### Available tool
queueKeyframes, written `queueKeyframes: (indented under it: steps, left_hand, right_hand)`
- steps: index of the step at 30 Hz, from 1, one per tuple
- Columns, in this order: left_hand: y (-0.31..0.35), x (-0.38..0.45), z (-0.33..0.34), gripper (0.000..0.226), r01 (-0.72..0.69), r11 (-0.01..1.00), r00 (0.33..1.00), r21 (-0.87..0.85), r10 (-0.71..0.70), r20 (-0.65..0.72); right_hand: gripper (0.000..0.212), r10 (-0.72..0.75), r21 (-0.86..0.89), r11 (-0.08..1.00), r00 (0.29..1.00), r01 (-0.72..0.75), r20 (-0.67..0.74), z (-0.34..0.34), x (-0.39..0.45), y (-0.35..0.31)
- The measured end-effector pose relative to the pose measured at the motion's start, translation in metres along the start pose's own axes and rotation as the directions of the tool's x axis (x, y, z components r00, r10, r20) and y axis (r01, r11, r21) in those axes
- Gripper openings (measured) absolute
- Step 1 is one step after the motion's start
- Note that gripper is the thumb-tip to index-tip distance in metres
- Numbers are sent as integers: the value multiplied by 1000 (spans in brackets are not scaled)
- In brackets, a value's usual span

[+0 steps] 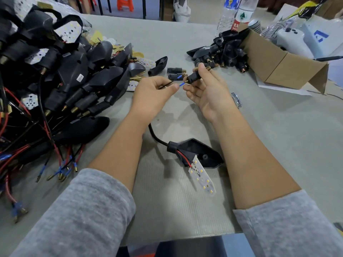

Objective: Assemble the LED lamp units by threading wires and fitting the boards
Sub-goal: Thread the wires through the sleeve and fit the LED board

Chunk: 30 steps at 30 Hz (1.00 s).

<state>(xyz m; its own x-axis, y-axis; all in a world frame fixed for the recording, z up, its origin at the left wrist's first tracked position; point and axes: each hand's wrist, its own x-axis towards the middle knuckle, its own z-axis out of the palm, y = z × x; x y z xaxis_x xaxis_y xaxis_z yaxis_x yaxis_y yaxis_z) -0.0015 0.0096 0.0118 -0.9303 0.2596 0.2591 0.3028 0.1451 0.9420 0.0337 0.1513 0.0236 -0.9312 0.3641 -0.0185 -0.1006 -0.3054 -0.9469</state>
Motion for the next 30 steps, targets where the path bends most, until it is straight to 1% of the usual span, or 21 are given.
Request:
queueKeyframes:
  steps: [3,6,9,12,14,16,18,19,23,25,30]
  left_hand:
    - [-2,2,0,10,16,1000,1000,17,-16,-21]
    - [-4,4,0,13,25,999,999,48,-23,-25]
    - [-3,4,-2,14,19,999,999,42,-17,-36]
    - [-1,3,-2,12,14,1000,1000,16,-13,-24]
    - [2,2,0,9,17,1000,1000,-5,-17,-19]
    - [4,4,3,11,56,997,997,-51,-59,-57]
    - [7,5,4,17,133,974,984,-183,-151,-90]
    - [7,6,4,19,149,961,980,-233,-175,-93]
    - [6,6,6,20,128,966,984,-226,-152,-93]
    - [6,6,7,19,145,962,981,-233,-170,-93]
    - [11,3,8,25,205,913,969,-351,-239,-56]
  right_hand:
    - [19,5,-6,1000,1000,-5,26,1,-1,-1]
    - [17,-17,-51,999,999,19,41,3,-1,0]
    - [14,-39,-76,996,998,42,50,3,-2,1]
    - [10,-49,-64,997,995,54,81,2,-2,2]
    - [6,-50,-90,994,993,60,110,5,-2,5]
    - [4,-48,-109,992,990,63,132,9,-3,7]
    - [6,-46,-121,991,989,63,140,12,-3,9]
    - [6,-44,-123,990,989,62,138,13,-3,9]
    - [3,-37,-104,993,990,52,139,12,-2,9]
    - [4,-28,-111,993,988,46,154,12,-2,9]
    - [7,-29,-134,990,986,51,167,11,-1,11]
